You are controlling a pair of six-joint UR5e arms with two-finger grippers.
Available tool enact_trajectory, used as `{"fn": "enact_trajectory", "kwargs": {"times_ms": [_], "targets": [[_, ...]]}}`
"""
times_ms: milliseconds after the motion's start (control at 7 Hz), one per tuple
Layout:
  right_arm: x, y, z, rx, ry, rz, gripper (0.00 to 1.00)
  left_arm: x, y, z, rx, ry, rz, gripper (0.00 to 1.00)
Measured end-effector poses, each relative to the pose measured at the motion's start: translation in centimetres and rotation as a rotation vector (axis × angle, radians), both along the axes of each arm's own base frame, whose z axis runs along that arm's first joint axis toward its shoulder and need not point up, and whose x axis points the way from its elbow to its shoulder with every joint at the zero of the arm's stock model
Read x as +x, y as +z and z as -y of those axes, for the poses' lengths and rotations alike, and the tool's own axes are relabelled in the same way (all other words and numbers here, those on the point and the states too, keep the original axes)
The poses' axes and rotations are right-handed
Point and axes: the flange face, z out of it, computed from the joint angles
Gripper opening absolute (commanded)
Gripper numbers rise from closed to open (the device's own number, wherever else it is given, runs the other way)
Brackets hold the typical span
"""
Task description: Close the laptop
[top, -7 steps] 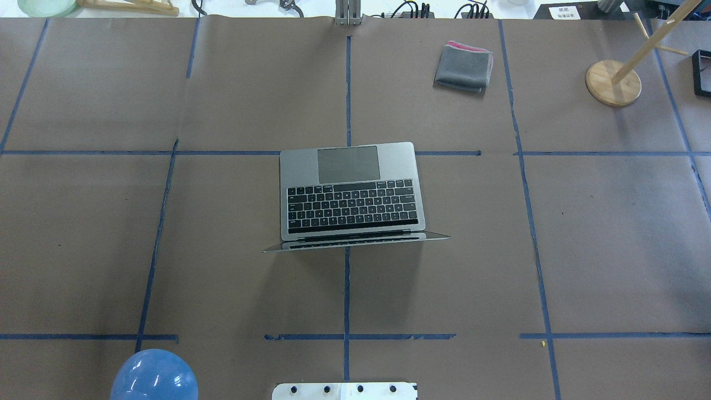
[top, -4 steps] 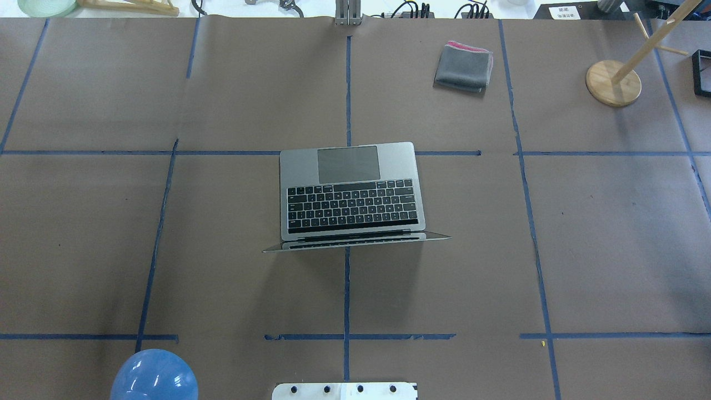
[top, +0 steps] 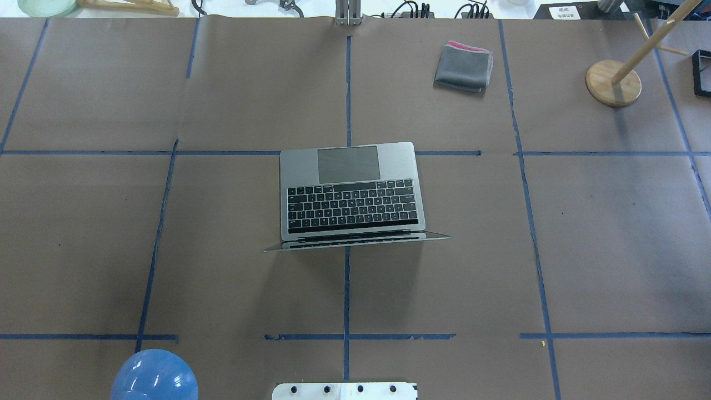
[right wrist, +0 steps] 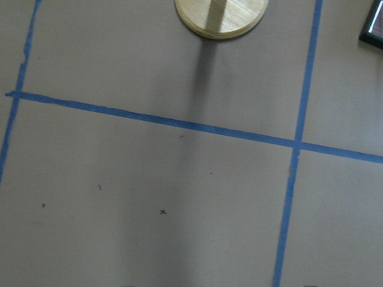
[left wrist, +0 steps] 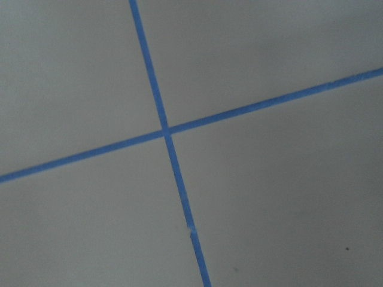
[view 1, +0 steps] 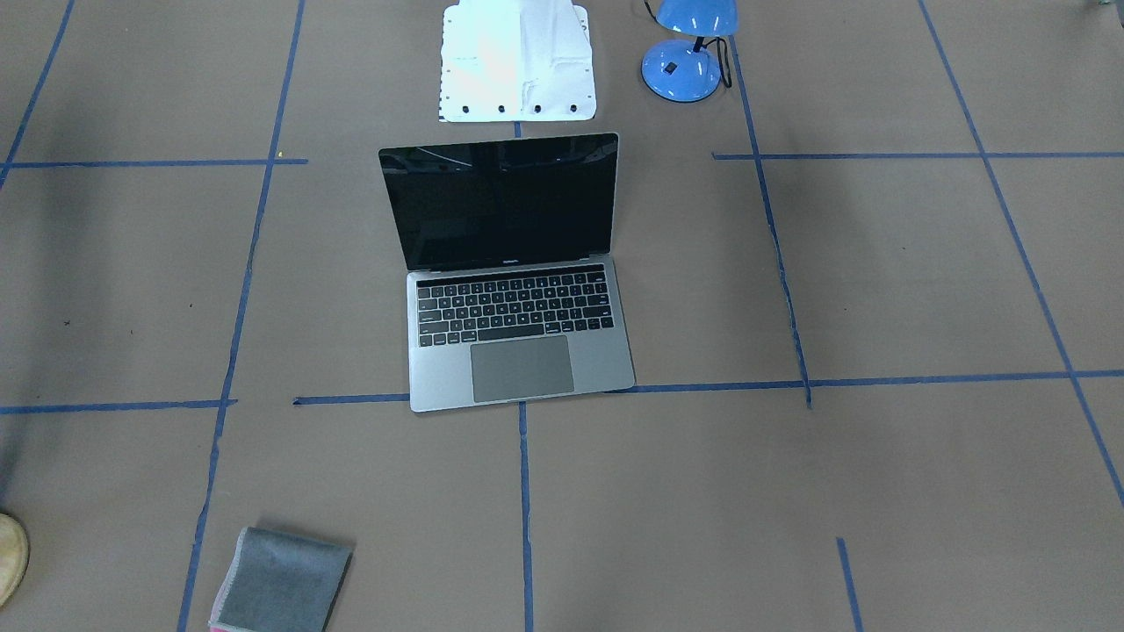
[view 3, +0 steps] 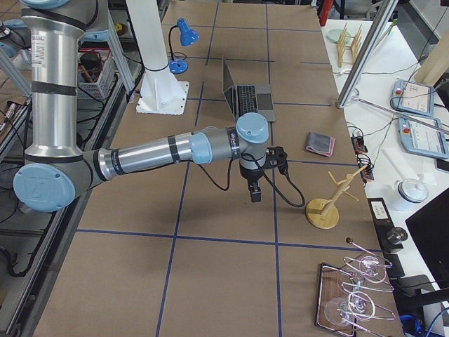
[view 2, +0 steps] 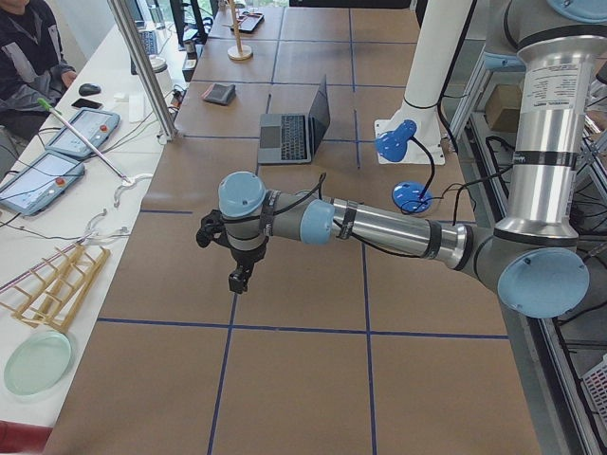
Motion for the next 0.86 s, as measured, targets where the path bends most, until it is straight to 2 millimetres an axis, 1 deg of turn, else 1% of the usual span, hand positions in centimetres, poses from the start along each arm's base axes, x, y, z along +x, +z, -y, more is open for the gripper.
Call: {"fn": "enact_trajectory", "kwargs": {"times_ms": [143, 286, 429, 571, 714, 857], "targets": [[-1.7, -1.3, 0.0, 0.000, 0.029, 0.050, 0.89, 1.0, -1.1, 0.3, 0.007, -0.030, -0.032, 1.00], [-4.1, -2.7, -0.3, 0.001, 0.065, 0.106, 0.84, 4.0, -2.1, 0.2, 0.043, -0.032, -0.065, 1.00], [-6.9, -3.8, -1.0, -0.002, 0.091, 0.165, 0.75, 8.0, -2.9, -0.4, 0.063, -0.017, -0.105, 0.99], [-9.6, -4.5, -2.4, -0.009, 0.104, 0.227, 0.57, 12.0, -4.1, -1.1, 0.057, -0.016, -0.155, 0.86], [-11.6, -5.1, -3.8, -0.020, 0.109, 0.284, 0.39, 15.9, -5.5, -2.3, 0.028, -0.022, -0.218, 0.62], [-13.3, -5.6, -5.3, -0.030, 0.104, 0.337, 0.18, 20.1, -7.4, -3.9, -0.029, -0.024, -0.287, 0.36]]}}
